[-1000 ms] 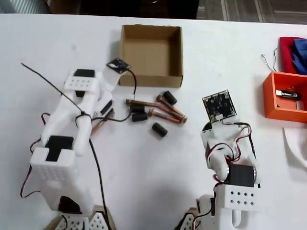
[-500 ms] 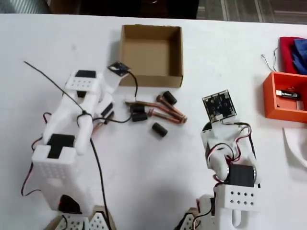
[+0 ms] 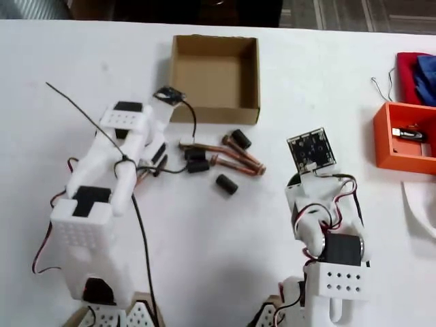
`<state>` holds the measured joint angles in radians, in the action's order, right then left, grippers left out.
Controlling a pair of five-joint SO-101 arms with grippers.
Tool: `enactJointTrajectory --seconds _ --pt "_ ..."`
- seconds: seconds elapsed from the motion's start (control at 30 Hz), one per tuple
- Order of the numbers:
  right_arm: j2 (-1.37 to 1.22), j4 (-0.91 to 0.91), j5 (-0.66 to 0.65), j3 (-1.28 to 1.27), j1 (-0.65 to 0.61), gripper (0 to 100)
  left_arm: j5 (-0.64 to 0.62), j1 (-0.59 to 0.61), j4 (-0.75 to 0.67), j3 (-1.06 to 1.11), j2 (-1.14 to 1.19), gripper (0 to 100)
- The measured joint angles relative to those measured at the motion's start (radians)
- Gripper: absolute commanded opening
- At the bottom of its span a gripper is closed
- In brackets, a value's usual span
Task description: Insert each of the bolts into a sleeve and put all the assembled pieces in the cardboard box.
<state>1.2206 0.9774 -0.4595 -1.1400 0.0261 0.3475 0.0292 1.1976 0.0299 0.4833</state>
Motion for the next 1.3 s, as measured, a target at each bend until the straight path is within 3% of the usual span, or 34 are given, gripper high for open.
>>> enactJointTrajectory --seconds 0.13,0.53,0.63,0.77,1.07,1.3 --pt "0.000 0.000 0.000 0.000 0.000 2.3 -0.009 0.000 0.000 -0.018 0.005 13" --pt "0.000 0.000 0.000 0.000 0.000 2.3 0.241 -0.002 0.029 -0.051 0.034 13" --pt "0.000 0.000 0.000 0.000 0.000 2.3 0.245 -0.002 0.055 -0.086 0.060 12" --pt "0.000 0.000 0.000 0.000 0.000 2.3 0.244 -0.012 0.120 -0.147 0.101 2" --pt "0.000 0.003 0.000 0.000 0.000 2.3 0.250 -0.028 0.284 -0.345 0.239 2" --pt "0.000 0.068 0.000 0.083 0.000 2.3 0.232 -0.025 0.400 -0.489 0.209 3"
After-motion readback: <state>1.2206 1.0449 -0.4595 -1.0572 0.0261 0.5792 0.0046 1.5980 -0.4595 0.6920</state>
